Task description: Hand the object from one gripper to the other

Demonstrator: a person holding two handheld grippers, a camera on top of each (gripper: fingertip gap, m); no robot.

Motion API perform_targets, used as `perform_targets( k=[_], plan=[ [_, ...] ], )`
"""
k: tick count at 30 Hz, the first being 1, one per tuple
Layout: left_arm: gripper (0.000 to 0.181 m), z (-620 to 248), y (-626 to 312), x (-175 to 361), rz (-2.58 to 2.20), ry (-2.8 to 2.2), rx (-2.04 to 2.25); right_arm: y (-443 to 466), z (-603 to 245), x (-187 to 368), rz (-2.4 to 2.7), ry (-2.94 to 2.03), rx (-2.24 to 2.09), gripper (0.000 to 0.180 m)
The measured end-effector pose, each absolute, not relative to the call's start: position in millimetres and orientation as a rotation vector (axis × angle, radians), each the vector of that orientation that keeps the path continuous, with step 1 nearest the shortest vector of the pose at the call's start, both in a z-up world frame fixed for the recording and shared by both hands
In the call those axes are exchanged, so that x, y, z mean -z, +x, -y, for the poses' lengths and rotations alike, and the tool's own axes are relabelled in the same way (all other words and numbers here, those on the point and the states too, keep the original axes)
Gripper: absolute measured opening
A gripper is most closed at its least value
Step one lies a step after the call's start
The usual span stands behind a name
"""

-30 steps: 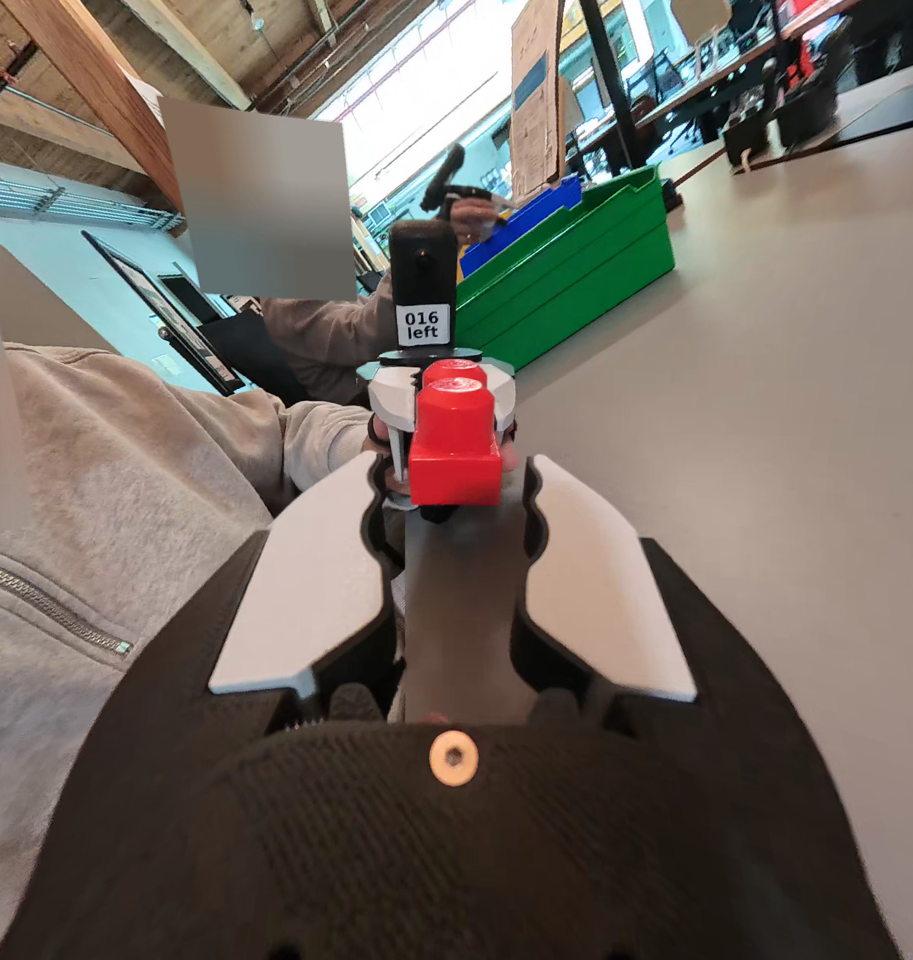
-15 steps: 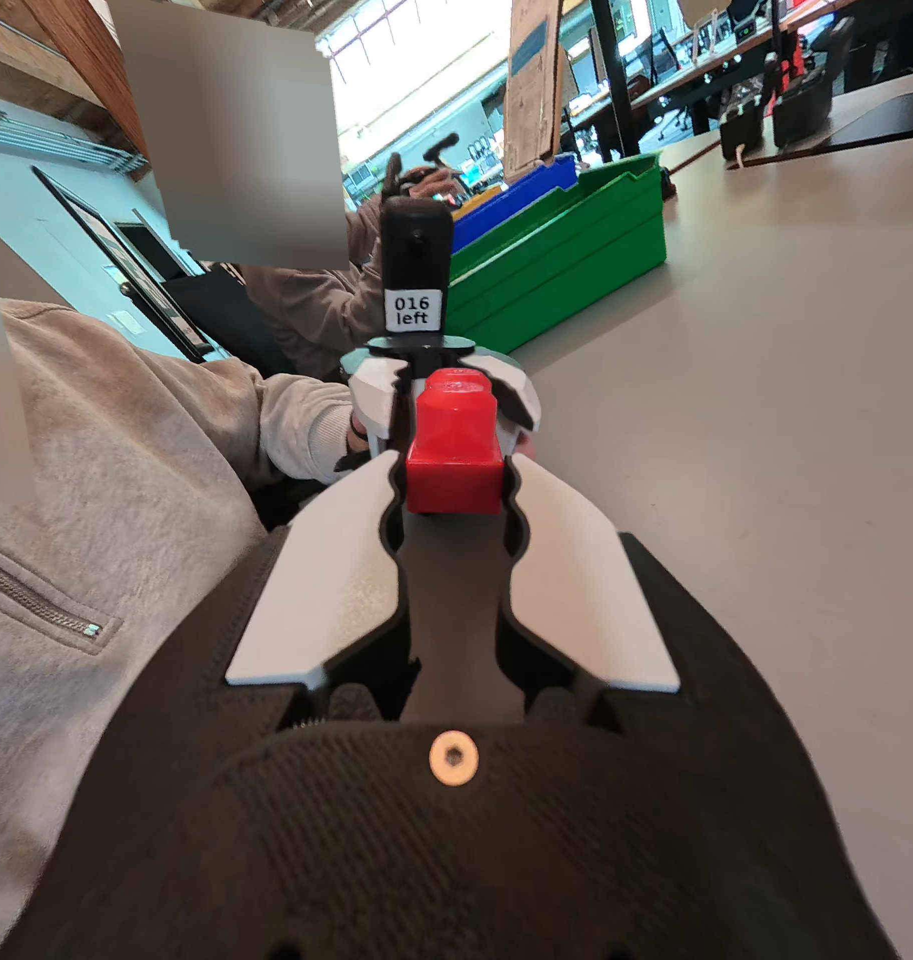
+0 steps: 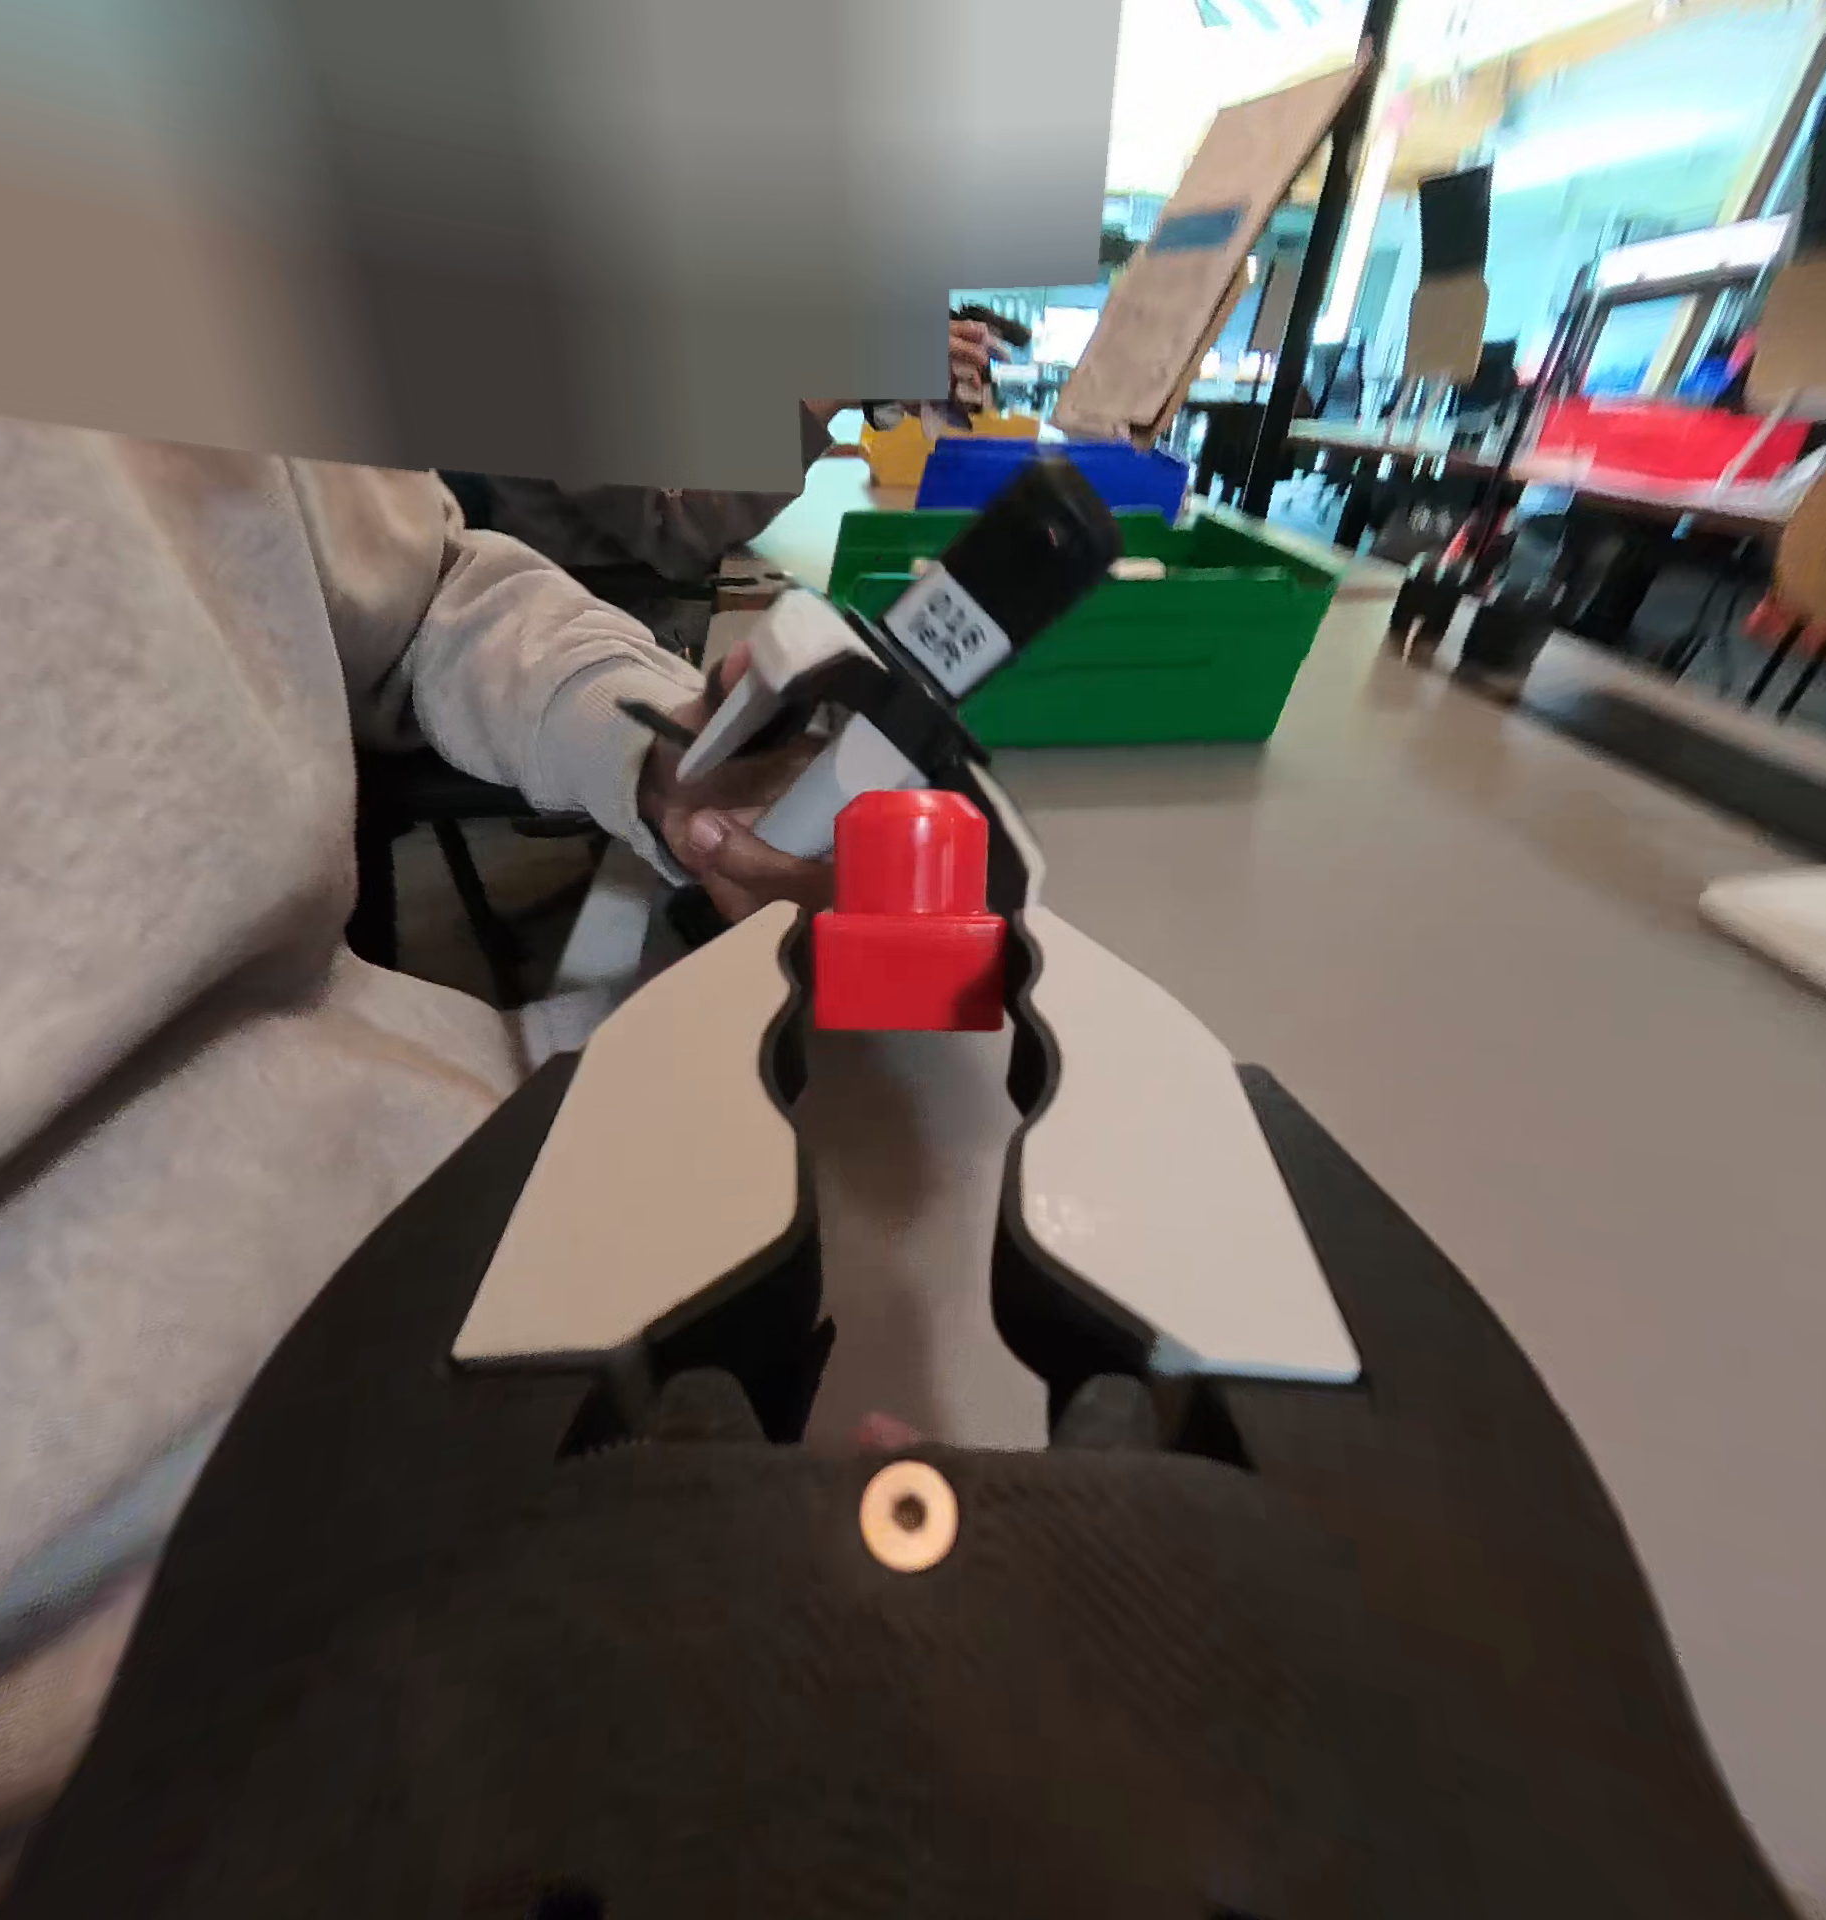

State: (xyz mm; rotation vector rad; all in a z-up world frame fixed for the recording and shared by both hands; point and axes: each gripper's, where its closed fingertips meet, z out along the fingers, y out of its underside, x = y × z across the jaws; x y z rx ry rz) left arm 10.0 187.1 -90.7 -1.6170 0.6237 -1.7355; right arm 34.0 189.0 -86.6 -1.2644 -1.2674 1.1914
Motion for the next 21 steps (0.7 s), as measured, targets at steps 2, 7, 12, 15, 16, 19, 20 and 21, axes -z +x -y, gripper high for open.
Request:
perform_targets(
  k=[2, 7, 12, 15, 16, 19, 20, 21],
  plan=[
    [0.080, -183, 9, 88, -0.546, -1.607, 1.935, 38, -187, 78, 1.297, -1.132, -1.101, 0.036],
    [0.080, -170, 20, 96, -0.504, -1.654, 2.165, 40, -181, 73, 1.355, -0.958, -0.922, 0.035],
    [0.074, -173, 24, 108, -0.510, -1.714, 2.079, 32, -175, 82, 1.424, -0.972, -0.872, 0.035],
    [0.076, -174, 24, 111, -0.528, -1.734, 2.044, 31, -167, 76, 1.416, -0.930, -0.898, 0.035],
    [0.078, -173, 25, 112, -0.519, -1.739, 2.061, 31, -165, 72, 1.401, -0.916, -0.920, 0.035],
    [0.083, -169, 28, 111, -0.462, -1.712, 2.183, 32, -159, 60, 1.342, -0.884, -1.010, 0.035],
    [0.084, -168, 28, 107, -0.441, -1.675, 2.242, 33, -158, 55, 1.317, -0.875, -1.048, 0.035],
    [0.081, -167, 27, 102, -0.420, -1.626, 2.301, 35, -156, 50, 1.289, -0.867, -1.091, 0.035]
  ],
)
